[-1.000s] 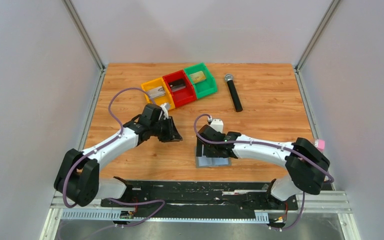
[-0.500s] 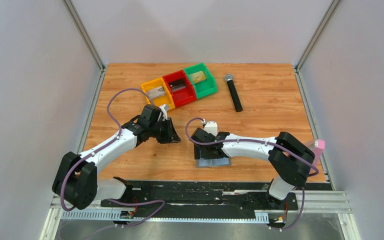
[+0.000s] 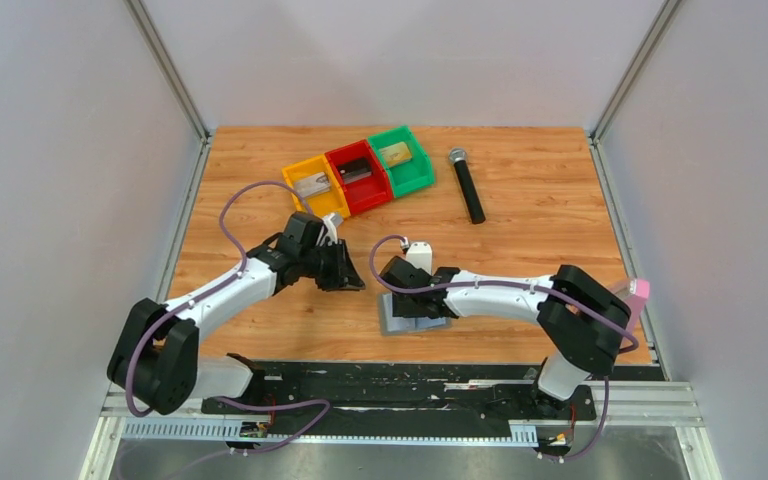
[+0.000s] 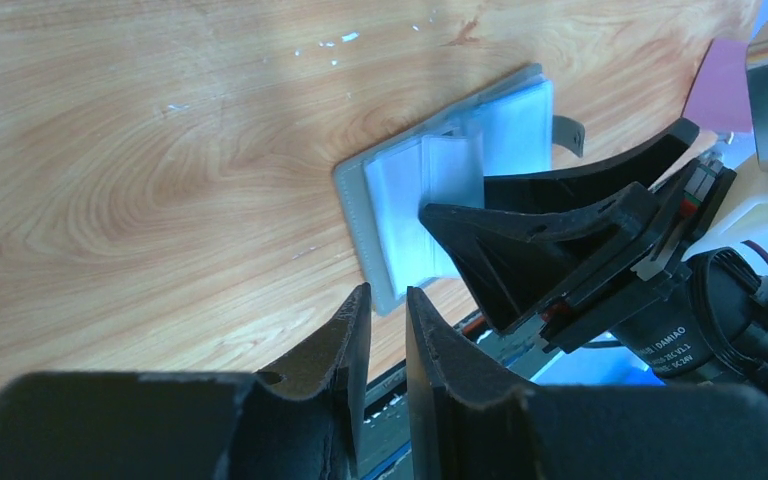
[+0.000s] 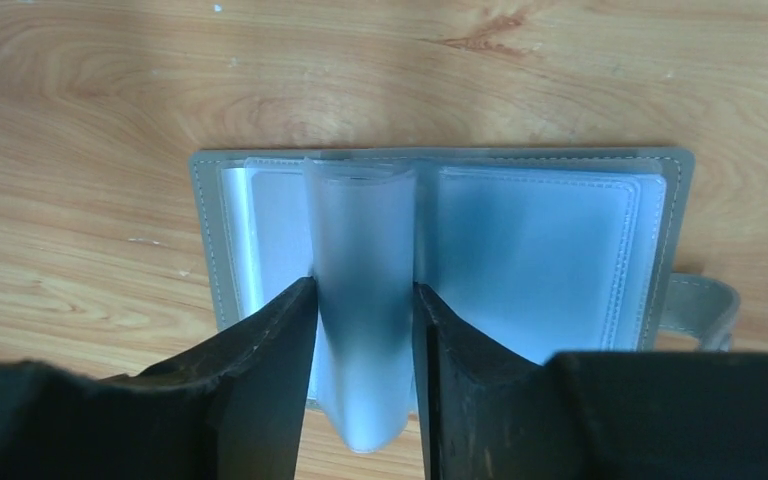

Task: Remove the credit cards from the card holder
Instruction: Remove the credit card from the card holder.

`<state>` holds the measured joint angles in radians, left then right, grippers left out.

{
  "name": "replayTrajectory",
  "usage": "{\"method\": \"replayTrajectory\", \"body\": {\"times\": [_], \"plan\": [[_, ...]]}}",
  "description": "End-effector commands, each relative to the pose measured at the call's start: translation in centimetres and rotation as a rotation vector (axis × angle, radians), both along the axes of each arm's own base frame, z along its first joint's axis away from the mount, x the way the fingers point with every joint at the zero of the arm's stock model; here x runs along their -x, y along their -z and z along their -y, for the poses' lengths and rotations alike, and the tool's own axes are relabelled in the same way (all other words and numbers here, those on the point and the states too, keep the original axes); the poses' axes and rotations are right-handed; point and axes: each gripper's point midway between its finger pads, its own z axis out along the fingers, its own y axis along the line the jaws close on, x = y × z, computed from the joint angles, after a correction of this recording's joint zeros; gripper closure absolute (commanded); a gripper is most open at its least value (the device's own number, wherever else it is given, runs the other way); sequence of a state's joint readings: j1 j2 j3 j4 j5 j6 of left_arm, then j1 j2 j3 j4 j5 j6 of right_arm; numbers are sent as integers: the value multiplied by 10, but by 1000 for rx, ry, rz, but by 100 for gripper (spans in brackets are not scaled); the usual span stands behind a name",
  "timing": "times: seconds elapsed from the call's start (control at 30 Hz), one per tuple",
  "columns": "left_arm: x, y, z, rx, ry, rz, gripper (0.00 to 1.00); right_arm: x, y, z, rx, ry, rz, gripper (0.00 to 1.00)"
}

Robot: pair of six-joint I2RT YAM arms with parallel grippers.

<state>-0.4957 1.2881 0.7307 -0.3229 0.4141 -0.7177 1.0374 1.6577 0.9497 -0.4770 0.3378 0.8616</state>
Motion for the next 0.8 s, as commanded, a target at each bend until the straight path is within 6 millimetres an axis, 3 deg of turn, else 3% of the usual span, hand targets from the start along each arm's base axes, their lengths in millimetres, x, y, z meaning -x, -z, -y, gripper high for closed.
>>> {"method": "replayTrajectory", "body": {"times": [0.0,0.2,0.5,0.77], "plan": [[-1,-4,16,90,69,18,73,2,-10,-21,-140,-32,26,63],[2,10,32,169,106,-29,74,3,-21,-27,-264,-27,62,70],[3,35,58,216,168,-95,78,3,-27,-30,-409,-23,57,73],[6,59,64,188,174,-161,80,3,-29,-28,-488,-15,53,74]]}}
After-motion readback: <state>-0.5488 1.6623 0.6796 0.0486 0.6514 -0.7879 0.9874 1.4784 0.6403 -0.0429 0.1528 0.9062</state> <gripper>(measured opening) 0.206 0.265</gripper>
